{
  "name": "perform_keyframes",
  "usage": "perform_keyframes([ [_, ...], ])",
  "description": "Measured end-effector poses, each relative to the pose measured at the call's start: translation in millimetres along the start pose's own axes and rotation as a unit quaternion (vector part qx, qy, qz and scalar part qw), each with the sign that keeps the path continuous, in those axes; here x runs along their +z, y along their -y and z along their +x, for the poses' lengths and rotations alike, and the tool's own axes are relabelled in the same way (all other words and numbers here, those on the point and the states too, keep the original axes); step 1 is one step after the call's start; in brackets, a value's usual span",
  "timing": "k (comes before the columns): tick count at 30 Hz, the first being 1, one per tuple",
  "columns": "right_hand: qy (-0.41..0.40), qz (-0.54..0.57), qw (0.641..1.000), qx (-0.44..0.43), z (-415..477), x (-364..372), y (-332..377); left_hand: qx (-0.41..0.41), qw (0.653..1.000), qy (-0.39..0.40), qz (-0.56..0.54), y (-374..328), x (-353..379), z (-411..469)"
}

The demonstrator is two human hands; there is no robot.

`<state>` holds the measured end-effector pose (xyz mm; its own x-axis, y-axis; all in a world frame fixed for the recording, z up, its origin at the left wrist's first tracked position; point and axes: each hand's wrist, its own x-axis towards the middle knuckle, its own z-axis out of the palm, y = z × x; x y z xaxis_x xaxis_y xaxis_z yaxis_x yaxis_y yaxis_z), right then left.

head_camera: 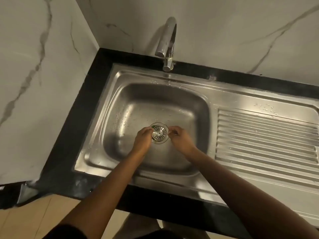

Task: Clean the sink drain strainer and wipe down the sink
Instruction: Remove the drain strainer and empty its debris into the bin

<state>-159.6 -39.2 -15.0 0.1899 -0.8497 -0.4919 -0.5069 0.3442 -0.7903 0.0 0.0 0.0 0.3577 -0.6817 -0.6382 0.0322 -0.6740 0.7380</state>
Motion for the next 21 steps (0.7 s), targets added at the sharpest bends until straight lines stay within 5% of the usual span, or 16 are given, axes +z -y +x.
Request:
perform_keyframes([
  [9, -0.001, -0.082, 0.993, 0.080, 43.8, 25.1, -11.0, -0.131, 0.991, 0.011, 0.003, 10.8, 27.7, 52.6],
  [21, 0.002, -0.134, 0.986, 0.102, 65.6, 36.7, -21.2, -0.170, 0.985, 0.009, 0.001, 17.0, 36.5, 66.1],
])
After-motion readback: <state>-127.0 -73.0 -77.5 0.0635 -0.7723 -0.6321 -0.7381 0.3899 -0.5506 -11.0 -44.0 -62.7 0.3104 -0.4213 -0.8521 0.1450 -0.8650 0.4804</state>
